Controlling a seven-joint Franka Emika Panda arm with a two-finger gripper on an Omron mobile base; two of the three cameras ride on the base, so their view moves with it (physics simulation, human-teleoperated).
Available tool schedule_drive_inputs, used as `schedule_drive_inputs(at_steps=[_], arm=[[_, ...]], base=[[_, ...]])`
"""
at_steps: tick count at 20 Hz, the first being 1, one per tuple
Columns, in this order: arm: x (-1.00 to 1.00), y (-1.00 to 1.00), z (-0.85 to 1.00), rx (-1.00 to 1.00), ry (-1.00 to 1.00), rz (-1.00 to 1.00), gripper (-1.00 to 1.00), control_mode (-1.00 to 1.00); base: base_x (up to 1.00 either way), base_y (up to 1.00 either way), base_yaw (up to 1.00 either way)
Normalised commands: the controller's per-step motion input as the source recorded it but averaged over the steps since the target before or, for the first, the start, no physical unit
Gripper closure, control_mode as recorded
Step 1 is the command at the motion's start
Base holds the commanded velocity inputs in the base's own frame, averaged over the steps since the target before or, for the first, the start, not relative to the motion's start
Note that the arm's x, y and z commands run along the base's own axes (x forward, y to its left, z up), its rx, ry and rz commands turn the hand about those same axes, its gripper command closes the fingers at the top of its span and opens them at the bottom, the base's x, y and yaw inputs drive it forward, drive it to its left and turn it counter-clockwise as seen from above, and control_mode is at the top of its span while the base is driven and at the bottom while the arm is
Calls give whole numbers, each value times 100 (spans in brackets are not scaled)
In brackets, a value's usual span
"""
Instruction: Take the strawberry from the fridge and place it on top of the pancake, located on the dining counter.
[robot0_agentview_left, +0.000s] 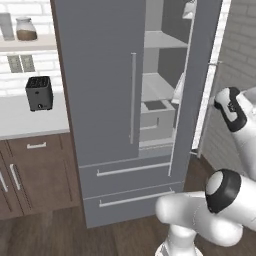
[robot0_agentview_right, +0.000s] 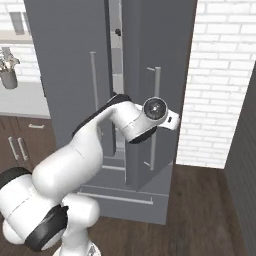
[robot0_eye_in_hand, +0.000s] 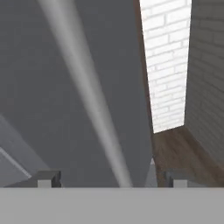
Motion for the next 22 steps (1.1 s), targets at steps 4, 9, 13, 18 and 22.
schedule_drive_inputs(at_steps=[4,9,13,18,22], arm=[[-68,55,7,-16,0,-2,-100,-100],[-26,100,31,-51,9,5,-100,-100],[0,100,52,-71,25,0,-100,-100],[21,93,30,-74,45,0,-100,-100],[17,27,31,-59,58,2,-100,-100]], base=[[0,0,0],[0,0,0],[0,0,0],[0,0,0],[0,0,0]])
